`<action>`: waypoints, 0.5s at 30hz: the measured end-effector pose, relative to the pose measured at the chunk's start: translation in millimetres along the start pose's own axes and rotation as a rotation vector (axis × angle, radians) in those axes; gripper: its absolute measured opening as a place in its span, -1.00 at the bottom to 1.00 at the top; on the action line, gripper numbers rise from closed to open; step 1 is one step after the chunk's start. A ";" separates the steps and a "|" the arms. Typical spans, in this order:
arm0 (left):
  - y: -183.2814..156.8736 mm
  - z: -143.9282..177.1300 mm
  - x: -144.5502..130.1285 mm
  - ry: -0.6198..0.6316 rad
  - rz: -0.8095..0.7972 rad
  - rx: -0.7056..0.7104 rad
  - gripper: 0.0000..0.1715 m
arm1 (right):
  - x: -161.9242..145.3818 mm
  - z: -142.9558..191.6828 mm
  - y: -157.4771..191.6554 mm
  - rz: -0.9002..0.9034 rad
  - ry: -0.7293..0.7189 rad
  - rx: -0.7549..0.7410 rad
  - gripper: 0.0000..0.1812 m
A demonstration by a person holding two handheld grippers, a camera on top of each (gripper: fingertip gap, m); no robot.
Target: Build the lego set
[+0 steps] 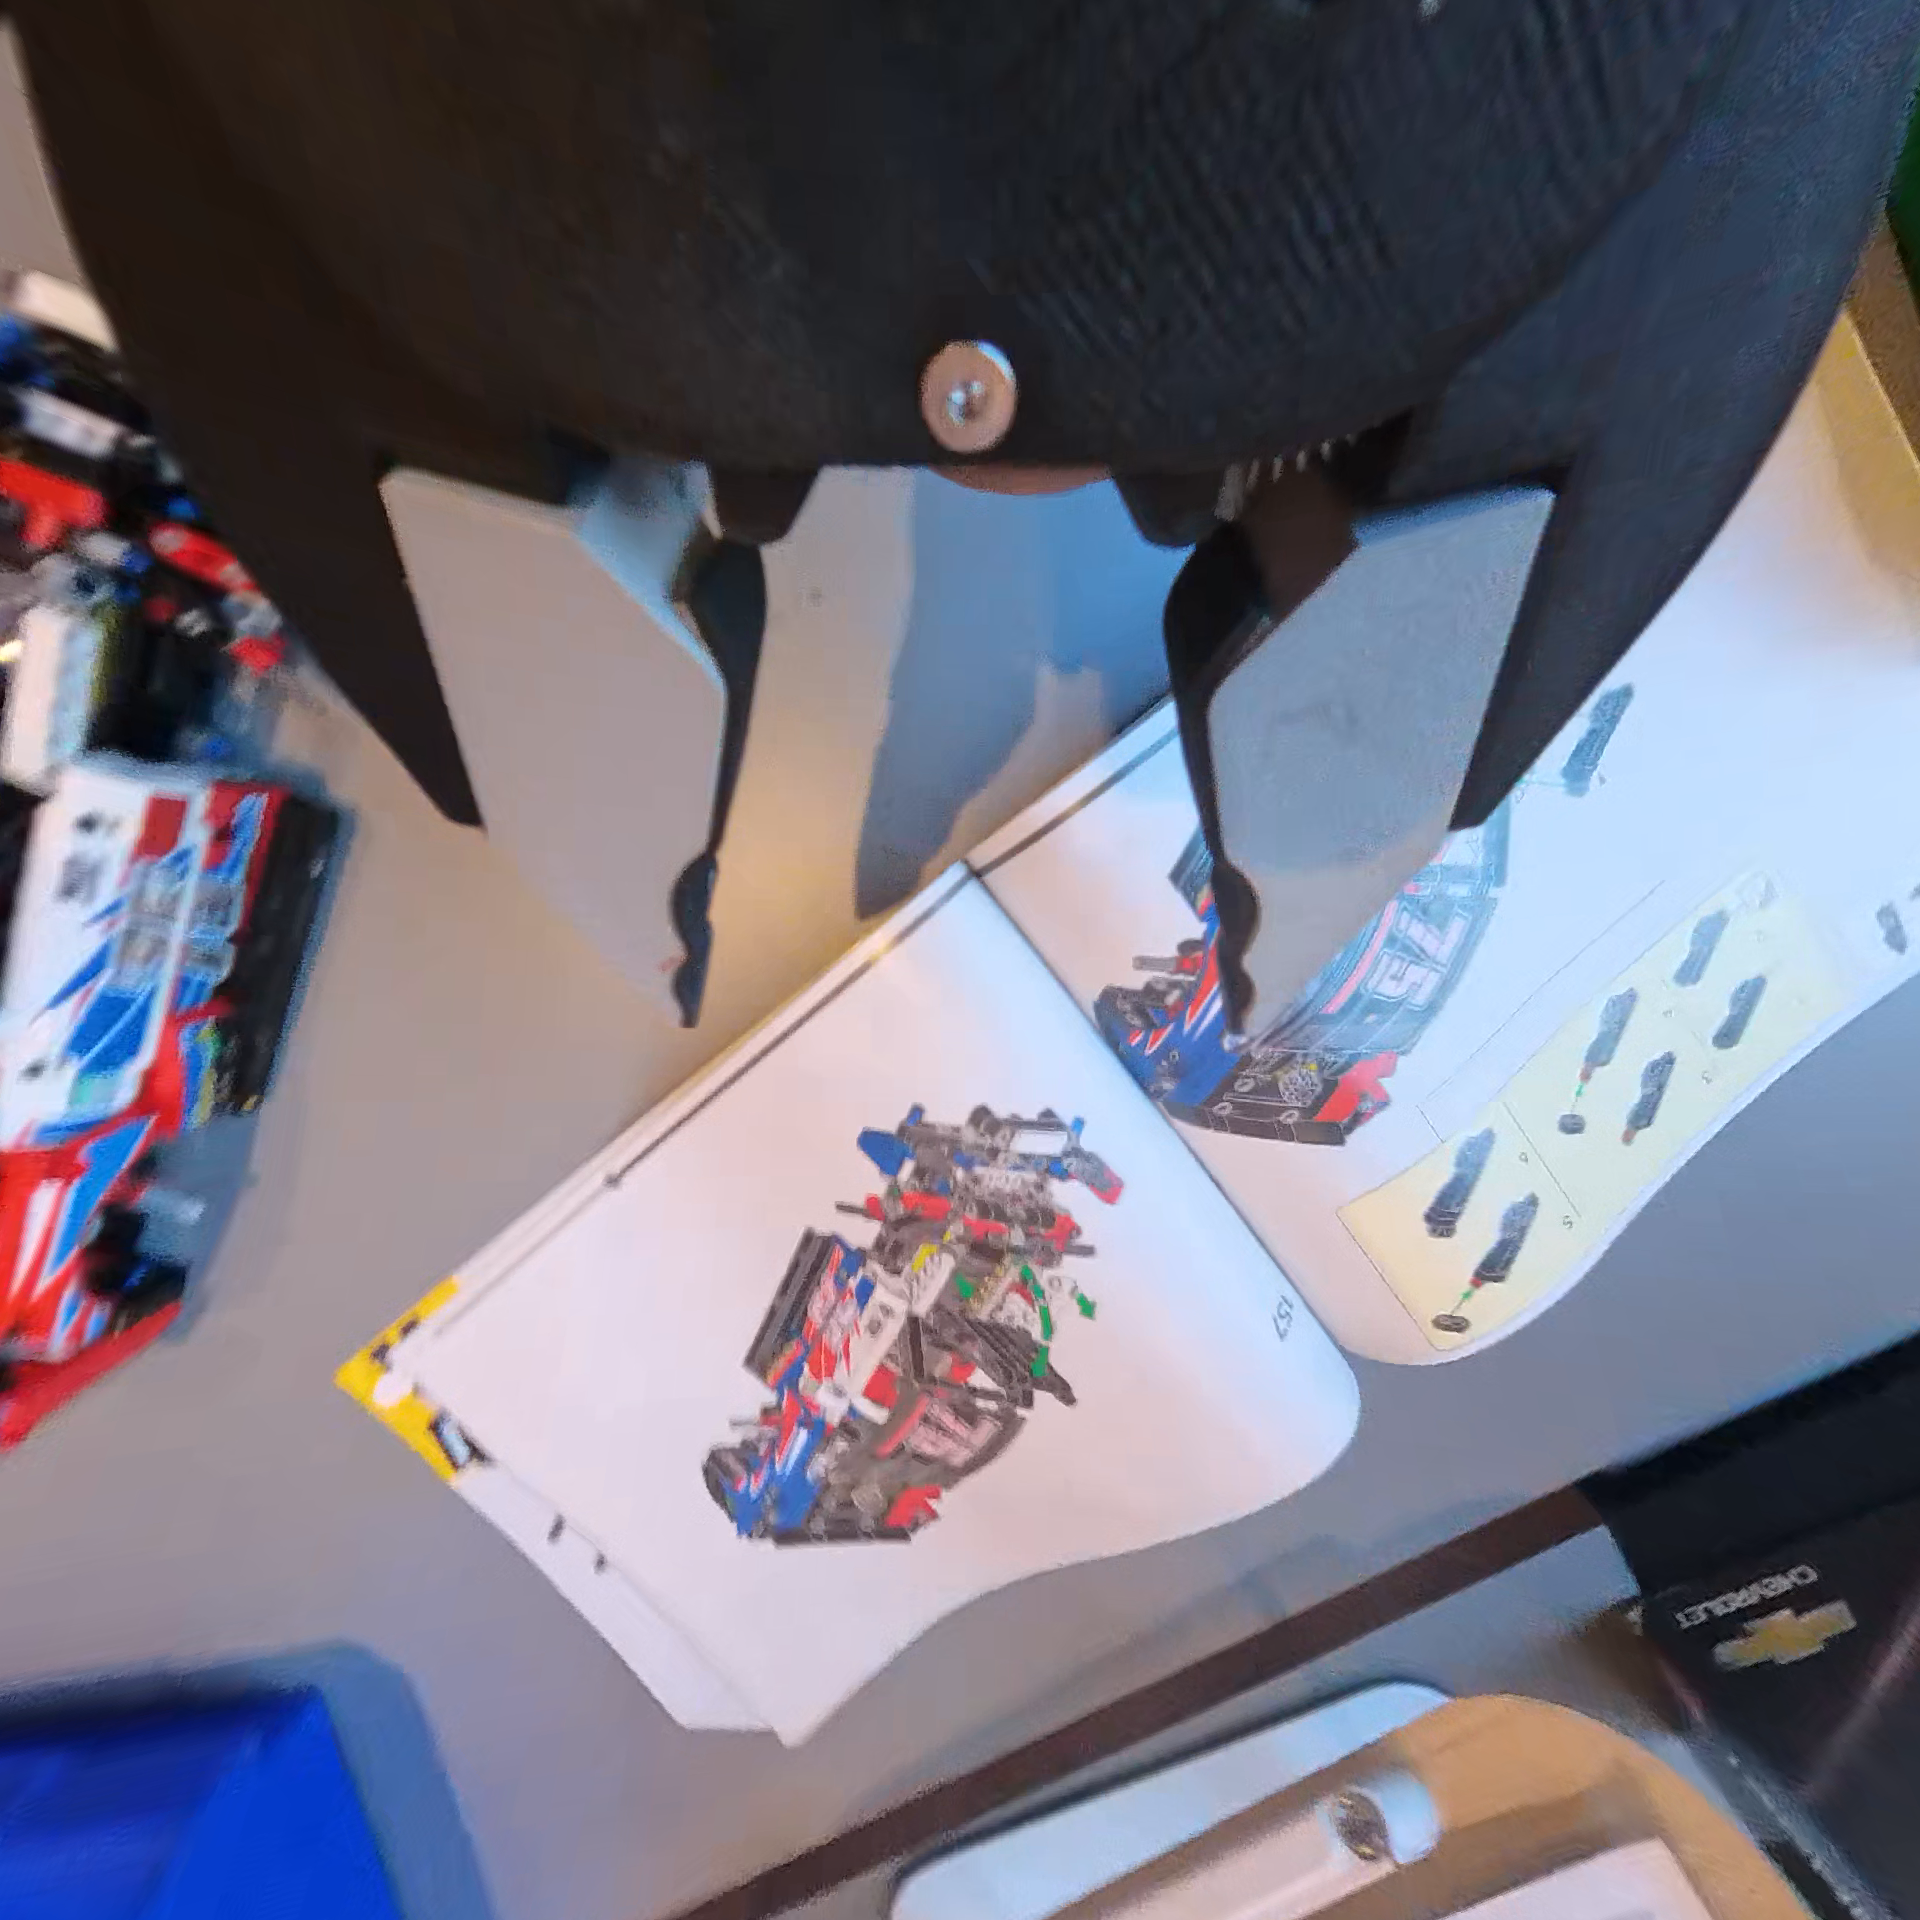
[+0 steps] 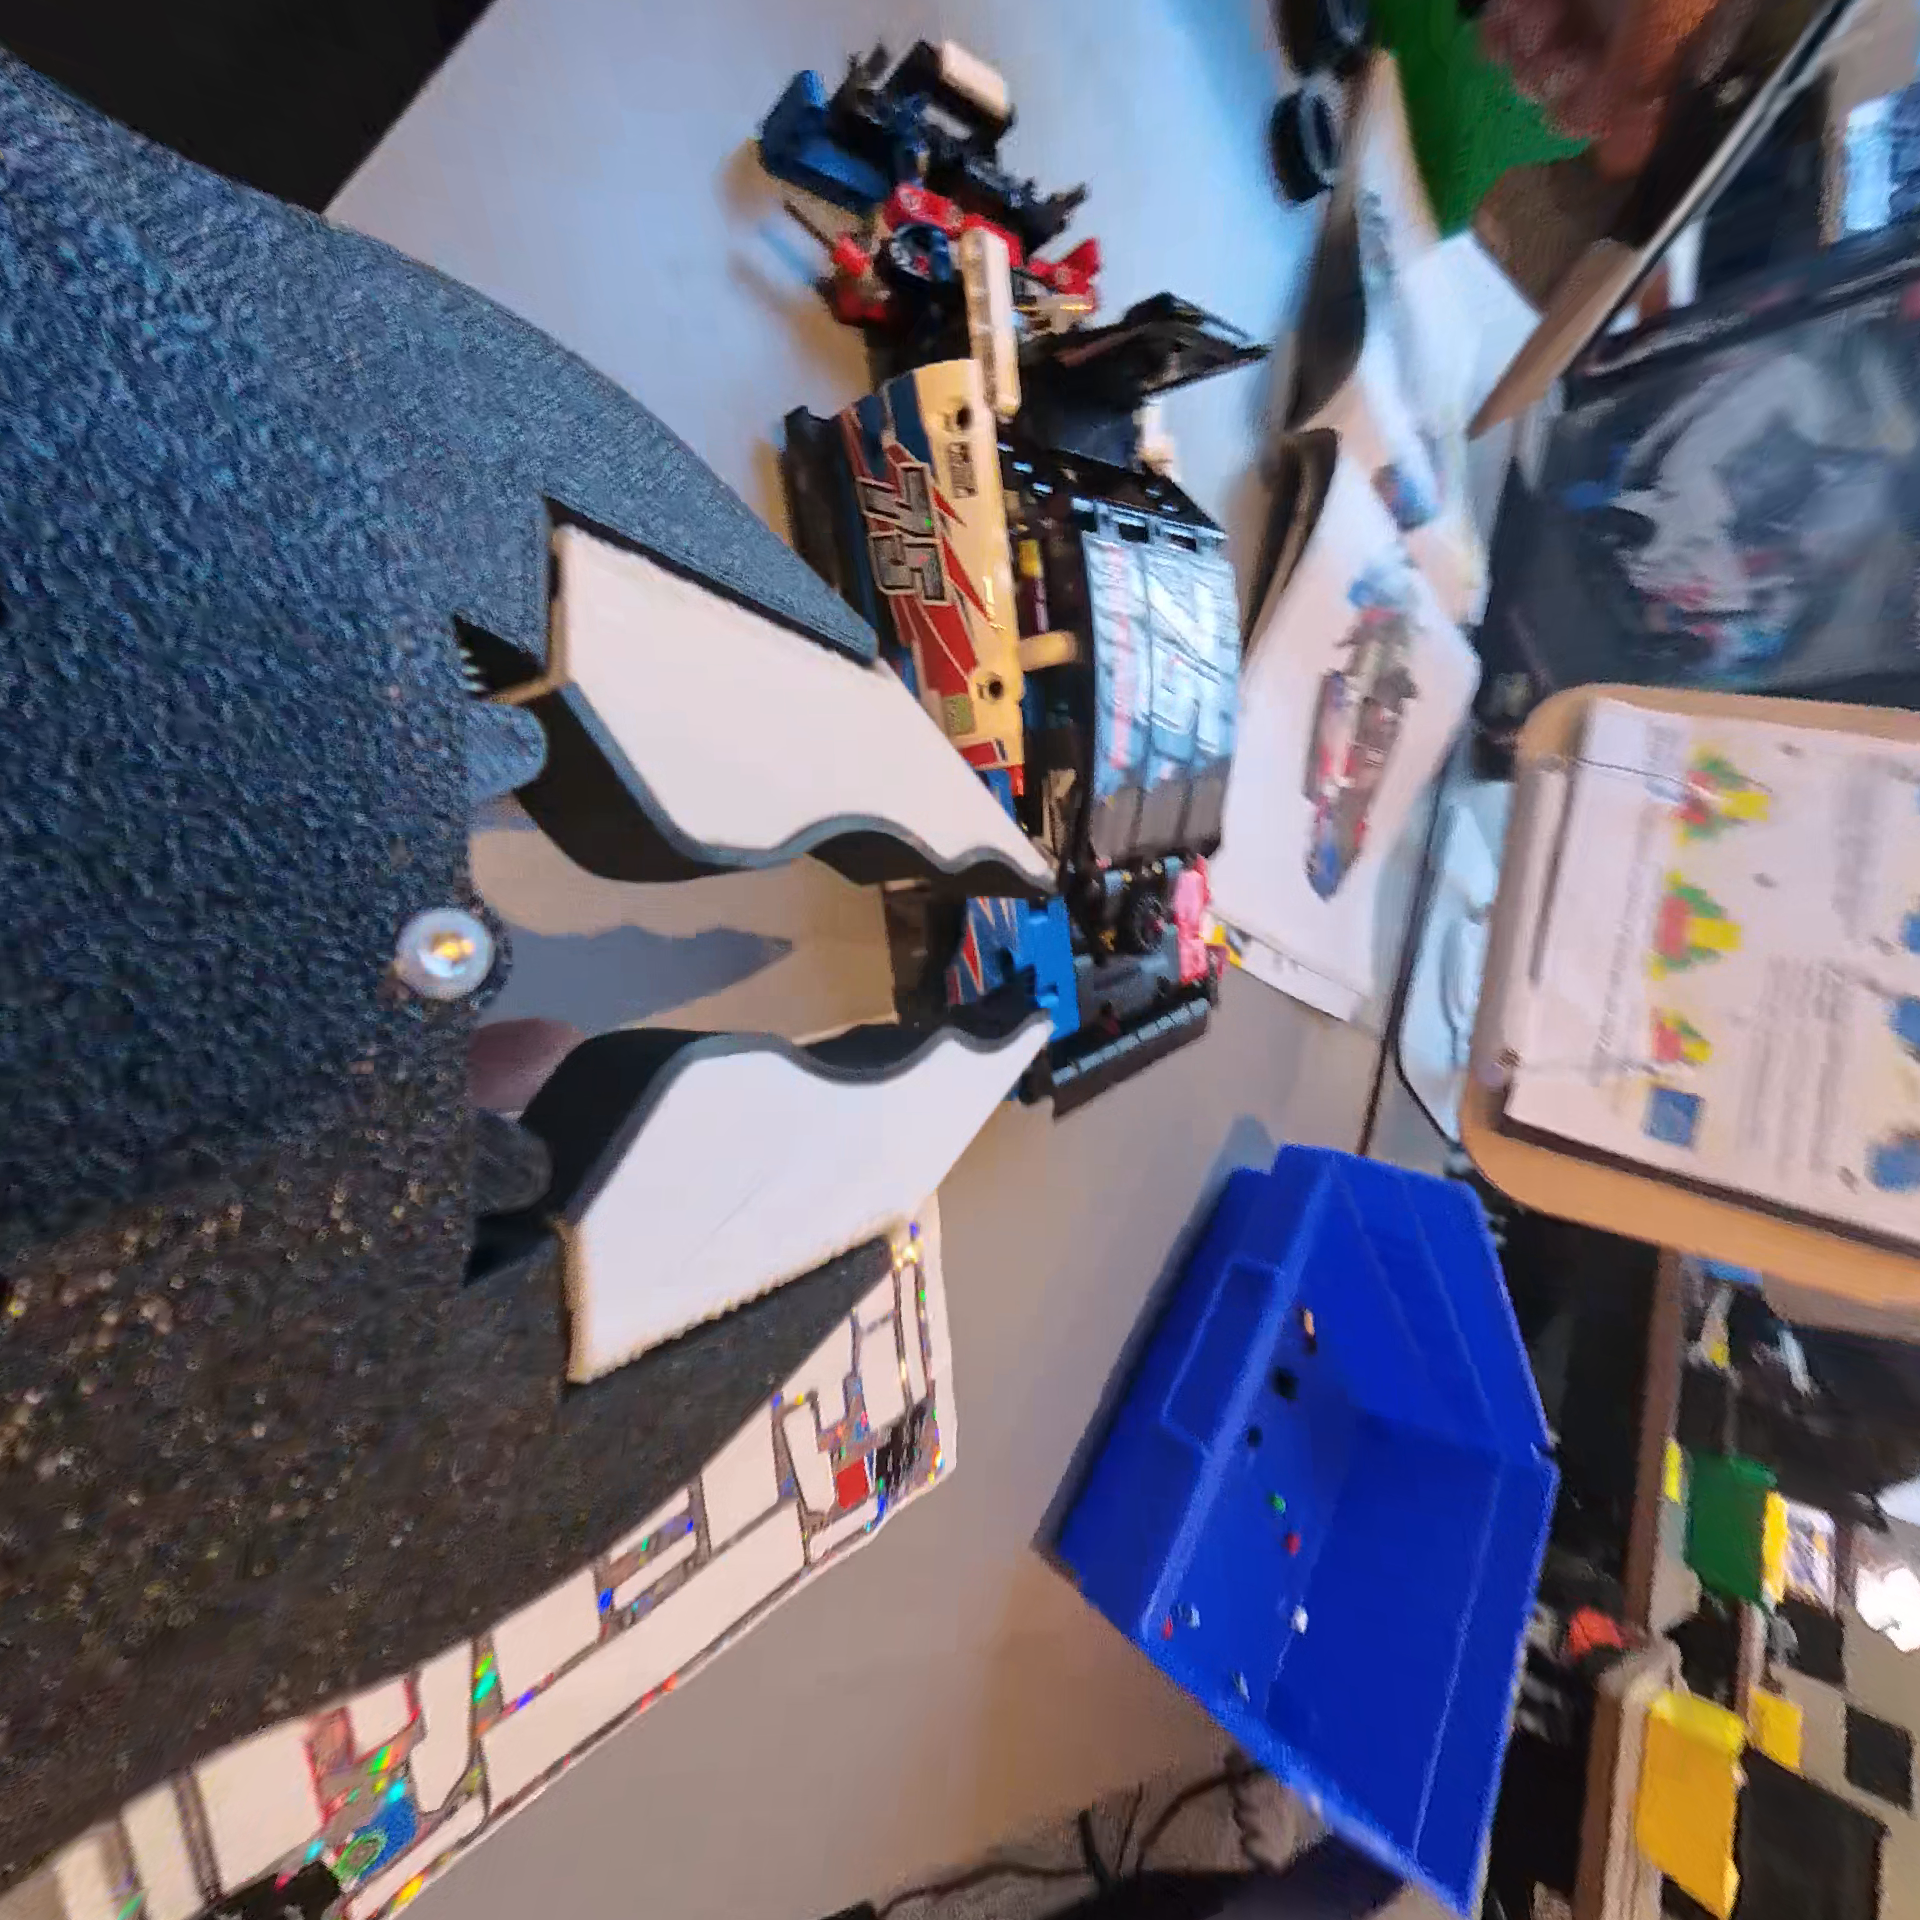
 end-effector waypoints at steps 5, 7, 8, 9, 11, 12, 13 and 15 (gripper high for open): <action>-22.0 -12.8 46.7 0.003 0.049 0.027 0.28 | 7.8 19.3 -18.7 -0.011 -0.093 -0.092 -0.78; -35.4 -30.9 61.9 0.025 0.034 0.044 0.31 | 7.7 21.7 -24.7 -0.036 -0.105 -0.099 -0.78; -40.9 -42.0 67.3 0.047 0.030 0.055 0.31 | 6.5 21.7 -27.3 -0.055 -0.105 -0.094 -0.78; -44.8 -53.5 71.6 0.075 0.022 0.073 0.31 | 5.0 21.2 -29.7 -0.072 -0.101 -0.090 -0.78; -48.7 -75.2 78.1 0.120 -0.008 0.117 0.31 | 2.5 19.5 -33.1 -0.094 -0.094 -0.083 -0.78; -49.8 -84.8 80.0 0.139 -0.027 0.129 0.31 | 1.7 18.7 -34.3 -0.100 -0.092 -0.079 -0.78; -50.6 -93.4 80.8 0.159 -0.042 0.135 0.31 | 1.5 17.8 -34.7 -0.104 -0.092 -0.075 -0.79; -51.2 -107.5 79.3 0.190 -0.054 0.123 0.32 | 1.1 15.6 -34.6 -0.108 -0.091 -0.062 -0.79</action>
Point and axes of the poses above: each gripper's, where its closed fingertips meet, z back along the fingers, x out of its top, y = z × x across the jaws, the point moved 7 cm from there along z, back along the fingers, and after that the axes turned 3 degrees about -x, right-handed, at the moved point
